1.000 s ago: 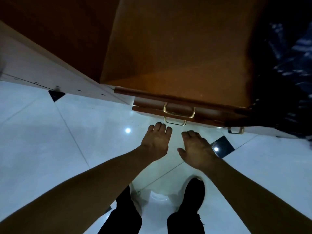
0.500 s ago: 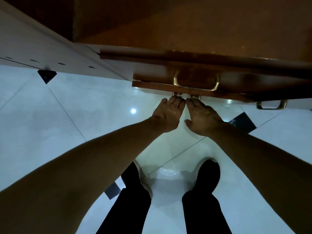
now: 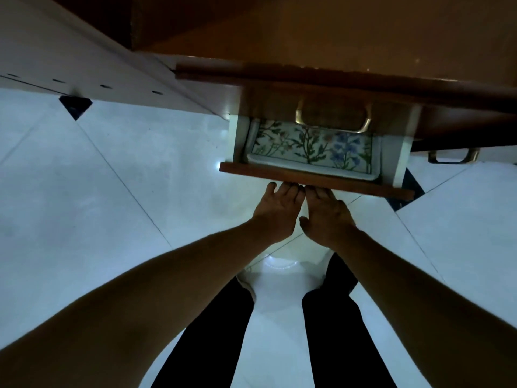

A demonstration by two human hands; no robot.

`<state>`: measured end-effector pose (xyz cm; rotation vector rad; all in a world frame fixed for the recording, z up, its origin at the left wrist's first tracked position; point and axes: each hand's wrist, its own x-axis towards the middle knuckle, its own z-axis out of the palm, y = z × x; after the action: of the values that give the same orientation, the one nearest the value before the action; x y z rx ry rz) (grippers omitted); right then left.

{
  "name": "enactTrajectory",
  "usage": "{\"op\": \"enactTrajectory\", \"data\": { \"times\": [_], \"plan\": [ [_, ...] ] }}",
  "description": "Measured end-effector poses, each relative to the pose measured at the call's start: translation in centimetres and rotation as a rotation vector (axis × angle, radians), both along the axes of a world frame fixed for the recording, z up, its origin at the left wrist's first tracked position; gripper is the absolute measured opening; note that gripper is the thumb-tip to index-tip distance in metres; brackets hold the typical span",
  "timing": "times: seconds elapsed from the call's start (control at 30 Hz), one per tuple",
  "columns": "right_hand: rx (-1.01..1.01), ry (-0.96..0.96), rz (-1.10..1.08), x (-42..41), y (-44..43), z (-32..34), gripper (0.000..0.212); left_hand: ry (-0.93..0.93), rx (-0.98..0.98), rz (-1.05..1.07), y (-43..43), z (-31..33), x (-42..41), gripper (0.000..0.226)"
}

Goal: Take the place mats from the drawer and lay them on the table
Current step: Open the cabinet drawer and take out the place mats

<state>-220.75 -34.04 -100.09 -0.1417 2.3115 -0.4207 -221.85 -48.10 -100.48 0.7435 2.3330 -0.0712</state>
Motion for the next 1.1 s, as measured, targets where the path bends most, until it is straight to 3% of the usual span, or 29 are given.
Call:
{"op": "enactTrajectory", "data": {
  "times": [0.2,0.37,0.43,0.53,0.7,0.83,0.93,1.1],
  "plan": [
    [0.031,-0.126,0.049,7.1,-1.4,0.5,0.067,-0.02,0.002,-0.074,-1.9,0.5,7.3,0.079],
    [0.076,-0.179,0.053,8.3,-2.2,1.1,0.067,-0.092,0.04,0.02,-1.9,0.9,8.9,0.072],
    [0.054,-0.243,0.043,7.6,-2.3,1.7,0.068,-0.136,0.042,0.098,-1.8,1.8,8.3,0.059],
    [-0.022,-0.381,-0.117,6.0,-1.7,3.1,0.048,-0.138,0.255,0.266,-1.8,3.7,7.1,0.026],
    [-0.012,-0.274,-0.264,3.2,1.4,7.7,0.021,-0.091,0.484,0.628,-2.4,7.5,3.7,0.008],
    [-0.022,-0.311,-0.488,0.7,3.8,9.1,0.025,-0.159,0.337,1.07,-2.6,7.3,-0.4,0.038],
    [-0.015,-0.32,-0.487,-0.1,4.5,8.7,0.024,-0.236,0.137,1.304,-2.4,6.3,-2.7,0.06],
    [-0.022,-0.334,-0.497,-0.5,4.5,7.3,0.014,-0.375,-0.024,1.362,-1.7,3.9,-3.9,0.065]
  ]
}}
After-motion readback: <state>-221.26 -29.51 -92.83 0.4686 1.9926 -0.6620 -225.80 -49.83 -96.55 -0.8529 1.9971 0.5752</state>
